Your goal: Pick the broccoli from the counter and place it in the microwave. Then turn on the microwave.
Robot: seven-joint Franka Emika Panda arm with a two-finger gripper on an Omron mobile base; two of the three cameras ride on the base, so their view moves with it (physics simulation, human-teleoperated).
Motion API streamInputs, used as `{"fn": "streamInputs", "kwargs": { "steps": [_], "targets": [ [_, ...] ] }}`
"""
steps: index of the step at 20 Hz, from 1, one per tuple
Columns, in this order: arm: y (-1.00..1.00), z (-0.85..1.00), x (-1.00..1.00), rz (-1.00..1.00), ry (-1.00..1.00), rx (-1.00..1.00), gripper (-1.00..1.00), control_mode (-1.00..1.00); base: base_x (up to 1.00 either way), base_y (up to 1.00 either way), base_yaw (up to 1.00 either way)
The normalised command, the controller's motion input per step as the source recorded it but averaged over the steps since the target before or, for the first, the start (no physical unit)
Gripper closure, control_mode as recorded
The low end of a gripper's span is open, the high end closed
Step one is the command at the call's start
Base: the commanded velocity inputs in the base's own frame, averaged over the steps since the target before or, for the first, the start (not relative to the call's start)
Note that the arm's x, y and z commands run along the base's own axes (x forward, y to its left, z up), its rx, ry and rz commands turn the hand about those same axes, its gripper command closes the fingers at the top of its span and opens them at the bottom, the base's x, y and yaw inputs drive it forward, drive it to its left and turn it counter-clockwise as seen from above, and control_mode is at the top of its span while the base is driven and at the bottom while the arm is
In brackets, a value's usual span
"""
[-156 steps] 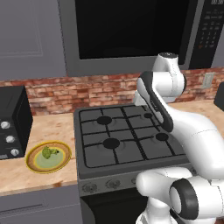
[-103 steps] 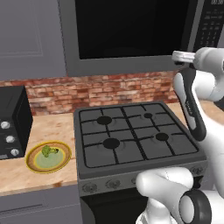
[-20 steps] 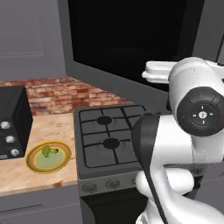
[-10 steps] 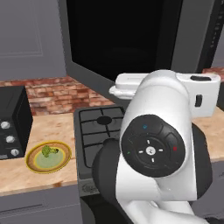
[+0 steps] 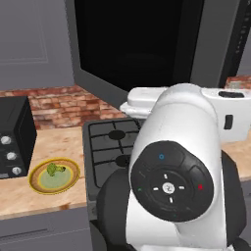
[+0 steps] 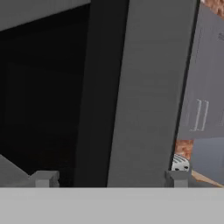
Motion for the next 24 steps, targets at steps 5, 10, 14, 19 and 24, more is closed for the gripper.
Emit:
{"fn": "streamInputs", "kwargs": {
  "steps": [5, 10, 14, 19, 24],
  "targets": [
    [-0.24, -0.02, -1.00, 0.00, 0.00, 0.00, -1.00, -1.00, 0.00, 0.00, 0.00],
    [-0.71, 0.00, -0.71, 0.00, 0.02, 0.01, -1.00, -1.00, 0.00, 0.00, 0.00],
    [-0.78, 0.00, -0.18, 0.02, 0.13, 0.06, -1.00, -1.00, 0.00, 0.00, 0.00],
    [-0.78, 0.00, 0.00, 0.10, 0.17, 0.20, -1.00, -1.00, 0.00, 0.00, 0.00],
    [-0.57, -0.08, 0.15, 0.14, 0.09, 0.29, -1.00, -1.00, 0.00, 0.00, 0.00]
  ]
}}
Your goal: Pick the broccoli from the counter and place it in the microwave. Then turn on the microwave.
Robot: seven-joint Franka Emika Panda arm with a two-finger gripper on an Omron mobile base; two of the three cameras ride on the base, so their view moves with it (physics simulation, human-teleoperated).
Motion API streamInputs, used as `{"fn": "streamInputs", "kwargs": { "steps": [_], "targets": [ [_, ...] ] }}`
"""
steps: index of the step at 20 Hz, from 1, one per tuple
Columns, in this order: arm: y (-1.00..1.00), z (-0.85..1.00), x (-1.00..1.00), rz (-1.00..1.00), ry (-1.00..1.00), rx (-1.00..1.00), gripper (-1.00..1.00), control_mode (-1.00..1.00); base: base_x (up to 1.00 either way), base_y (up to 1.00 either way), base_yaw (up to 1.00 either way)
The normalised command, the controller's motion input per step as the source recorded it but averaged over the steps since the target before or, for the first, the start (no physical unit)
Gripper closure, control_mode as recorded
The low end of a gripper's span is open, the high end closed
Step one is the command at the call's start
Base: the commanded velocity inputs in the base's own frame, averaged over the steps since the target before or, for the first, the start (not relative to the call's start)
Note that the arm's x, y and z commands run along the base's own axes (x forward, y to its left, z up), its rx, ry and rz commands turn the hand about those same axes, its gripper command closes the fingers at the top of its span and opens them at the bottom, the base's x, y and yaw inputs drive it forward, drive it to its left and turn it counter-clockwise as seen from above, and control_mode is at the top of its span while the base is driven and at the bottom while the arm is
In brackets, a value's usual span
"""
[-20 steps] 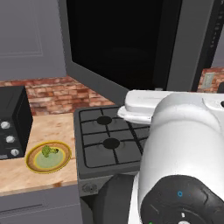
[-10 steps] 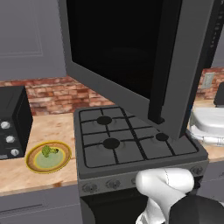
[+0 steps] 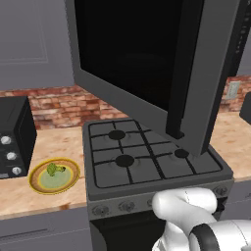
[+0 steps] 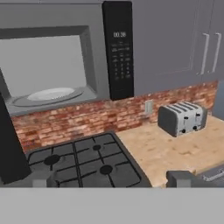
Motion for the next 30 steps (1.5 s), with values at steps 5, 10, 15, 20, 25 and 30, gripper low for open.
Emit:
{"fn": "streamInputs", "kwargs": {
  "steps": [5, 10, 15, 20, 25, 30],
  "targets": [
    [-0.32, -0.16, 0.33, 0.22, 0.03, 0.34, -1.00, -1.00, 0.00, 0.00, 0.00],
    [-0.04, -0.23, 0.48, 0.25, 0.05, 0.33, -1.00, -1.00, 0.00, 0.00, 0.00],
    [0.14, -0.37, 0.44, 0.23, 0.08, 0.27, -1.00, -1.00, 0.00, 0.00, 0.00],
    [0.34, -0.53, 0.36, 0.21, 0.03, 0.24, -1.00, -1.00, 0.00, 0.00, 0.00],
    [0.35, -0.34, 0.46, 0.19, 0.00, 0.26, -1.00, -1.00, 0.00, 0.00, 0.00],
    [0.41, -0.12, 0.38, 0.16, 0.00, 0.29, -1.00, -1.00, 0.00, 0.00, 0.00]
  ]
}}
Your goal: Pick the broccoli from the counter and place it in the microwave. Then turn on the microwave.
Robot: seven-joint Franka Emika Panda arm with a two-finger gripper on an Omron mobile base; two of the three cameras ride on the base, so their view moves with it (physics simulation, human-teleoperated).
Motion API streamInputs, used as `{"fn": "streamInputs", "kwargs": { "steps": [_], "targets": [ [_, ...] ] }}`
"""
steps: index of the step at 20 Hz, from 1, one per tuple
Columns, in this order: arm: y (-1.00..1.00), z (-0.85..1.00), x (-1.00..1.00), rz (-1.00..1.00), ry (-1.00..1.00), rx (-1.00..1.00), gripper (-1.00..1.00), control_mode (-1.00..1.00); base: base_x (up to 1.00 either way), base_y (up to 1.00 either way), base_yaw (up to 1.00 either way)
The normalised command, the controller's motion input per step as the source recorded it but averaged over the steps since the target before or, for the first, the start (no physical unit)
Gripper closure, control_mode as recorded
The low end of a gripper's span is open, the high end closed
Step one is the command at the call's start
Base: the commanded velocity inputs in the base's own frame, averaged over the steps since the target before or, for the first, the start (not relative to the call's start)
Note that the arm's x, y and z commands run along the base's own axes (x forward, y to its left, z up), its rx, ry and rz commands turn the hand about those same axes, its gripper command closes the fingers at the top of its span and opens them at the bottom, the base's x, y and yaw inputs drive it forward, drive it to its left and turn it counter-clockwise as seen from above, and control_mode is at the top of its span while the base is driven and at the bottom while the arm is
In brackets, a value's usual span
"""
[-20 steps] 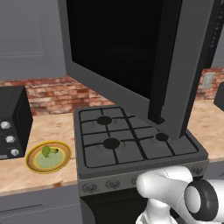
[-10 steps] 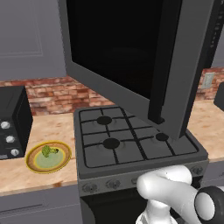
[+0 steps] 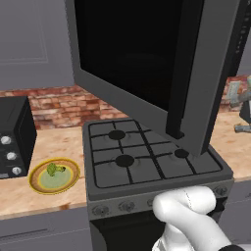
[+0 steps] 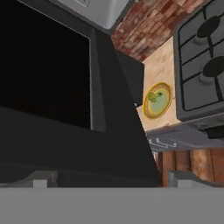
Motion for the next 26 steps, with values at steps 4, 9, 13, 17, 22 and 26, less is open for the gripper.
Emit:
{"fn": "streamInputs", "kwargs": {
  "steps": [4, 9, 13, 17, 22, 26],
  "targets": [
    [0.40, 0.00, 0.16, 0.15, 0.00, 0.19, -1.00, -1.00, 0.00, 0.00, 0.00],
    [0.45, 0.04, 0.09, 0.15, 0.00, 0.13, -1.00, -1.00, 0.00, 0.00, 0.00],
    [0.49, 0.28, 0.13, 0.14, 0.00, 0.07, -1.00, -1.00, 0.00, 0.00, 0.00],
    [0.59, 0.26, 0.08, 0.14, 0.00, 0.04, -1.00, -1.00, 0.00, 0.00, 0.00],
    [0.82, 0.10, 0.00, 0.14, 0.03, 0.03, -1.00, -1.00, 0.00, 0.00, 0.00],
    [0.86, 0.02, 0.04, 0.16, 0.02, 0.07, -1.00, -1.00, 0.00, 0.00, 0.00]
  ]
}}
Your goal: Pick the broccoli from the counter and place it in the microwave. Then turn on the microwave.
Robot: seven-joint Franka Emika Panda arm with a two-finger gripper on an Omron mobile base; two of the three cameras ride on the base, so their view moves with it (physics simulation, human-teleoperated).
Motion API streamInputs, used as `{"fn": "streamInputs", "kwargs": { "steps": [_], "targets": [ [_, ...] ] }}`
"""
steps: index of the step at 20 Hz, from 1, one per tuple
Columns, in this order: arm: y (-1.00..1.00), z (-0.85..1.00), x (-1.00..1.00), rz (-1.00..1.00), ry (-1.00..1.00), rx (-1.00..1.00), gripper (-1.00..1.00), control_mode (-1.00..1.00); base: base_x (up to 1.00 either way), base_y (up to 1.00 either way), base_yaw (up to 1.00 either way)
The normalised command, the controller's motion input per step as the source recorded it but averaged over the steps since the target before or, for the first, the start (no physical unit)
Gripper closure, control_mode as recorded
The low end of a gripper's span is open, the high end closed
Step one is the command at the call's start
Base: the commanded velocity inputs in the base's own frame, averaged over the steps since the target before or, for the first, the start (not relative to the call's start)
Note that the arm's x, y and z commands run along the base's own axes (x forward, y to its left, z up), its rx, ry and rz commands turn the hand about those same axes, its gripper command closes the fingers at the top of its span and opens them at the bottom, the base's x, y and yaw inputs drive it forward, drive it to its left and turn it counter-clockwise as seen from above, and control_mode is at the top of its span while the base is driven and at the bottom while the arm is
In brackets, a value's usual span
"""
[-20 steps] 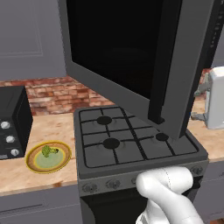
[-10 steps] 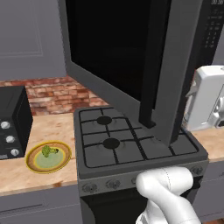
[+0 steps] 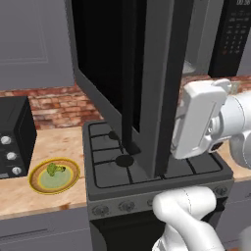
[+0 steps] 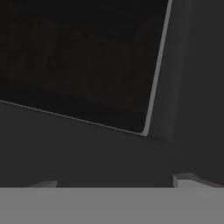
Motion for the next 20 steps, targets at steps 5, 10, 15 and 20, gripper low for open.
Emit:
{"fn": "streamInputs", "kwargs": {
  "steps": [5, 10, 15, 20],
  "targets": [
    [0.61, 0.09, 0.10, 0.14, 0.00, 0.09, -1.00, -1.00, 0.00, 0.00, 0.00],
    [0.21, 0.39, 0.08, 0.10, -0.02, 0.08, -1.00, -1.00, 0.00, 0.00, 0.00],
    [-0.22, 0.69, 0.00, 0.01, -0.12, -0.06, -1.00, -1.00, 0.00, 0.00, 0.00],
    [-0.57, 0.32, 0.00, -0.03, -0.08, -0.22, -1.00, -1.00, 0.00, 0.00, 0.00]
  ]
}}
